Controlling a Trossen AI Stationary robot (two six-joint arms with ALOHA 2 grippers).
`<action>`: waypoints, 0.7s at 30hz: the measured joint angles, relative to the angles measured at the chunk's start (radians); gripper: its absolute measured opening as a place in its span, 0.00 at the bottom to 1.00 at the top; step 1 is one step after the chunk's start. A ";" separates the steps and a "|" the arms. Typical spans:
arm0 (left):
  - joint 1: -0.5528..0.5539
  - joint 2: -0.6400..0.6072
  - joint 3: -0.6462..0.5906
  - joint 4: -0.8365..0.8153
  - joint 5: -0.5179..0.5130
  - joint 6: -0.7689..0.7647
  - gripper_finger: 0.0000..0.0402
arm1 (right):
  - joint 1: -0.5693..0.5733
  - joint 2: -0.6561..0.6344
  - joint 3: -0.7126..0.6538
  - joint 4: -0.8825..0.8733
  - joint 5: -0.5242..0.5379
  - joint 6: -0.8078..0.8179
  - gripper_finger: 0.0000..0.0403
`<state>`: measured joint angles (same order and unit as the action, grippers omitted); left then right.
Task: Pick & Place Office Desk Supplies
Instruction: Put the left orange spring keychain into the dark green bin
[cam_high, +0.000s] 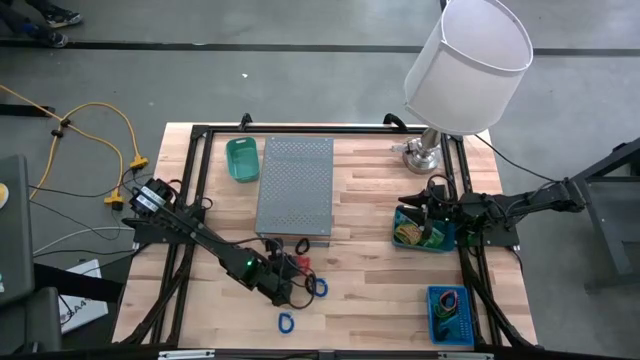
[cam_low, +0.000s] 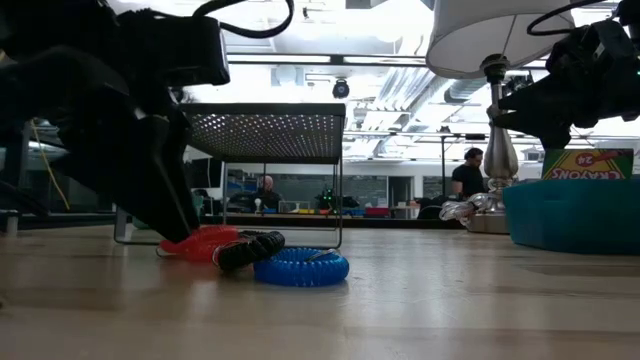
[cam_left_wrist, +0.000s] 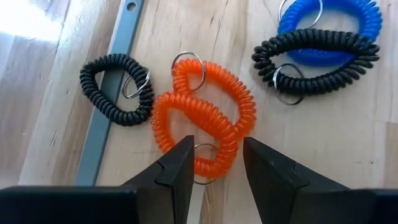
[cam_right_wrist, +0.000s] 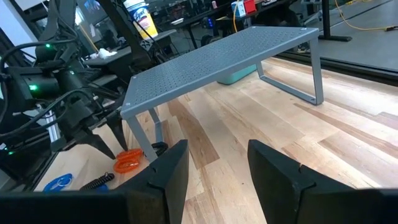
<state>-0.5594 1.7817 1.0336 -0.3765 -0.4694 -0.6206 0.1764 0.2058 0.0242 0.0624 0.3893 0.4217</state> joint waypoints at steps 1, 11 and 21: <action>0.000 0.000 0.000 -0.001 0.001 0.006 0.33 | 0.000 0.000 0.000 0.000 0.000 0.000 0.38; 0.000 0.000 0.000 0.000 0.019 0.097 0.33 | 0.000 0.000 0.000 0.000 0.000 0.000 0.38; 0.013 0.027 -0.002 0.014 0.037 0.196 0.33 | 0.000 0.000 0.000 0.000 0.000 0.000 0.38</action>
<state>-0.5464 1.8089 1.0320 -0.3627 -0.4328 -0.4248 0.1764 0.2058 0.0242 0.0628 0.3893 0.4217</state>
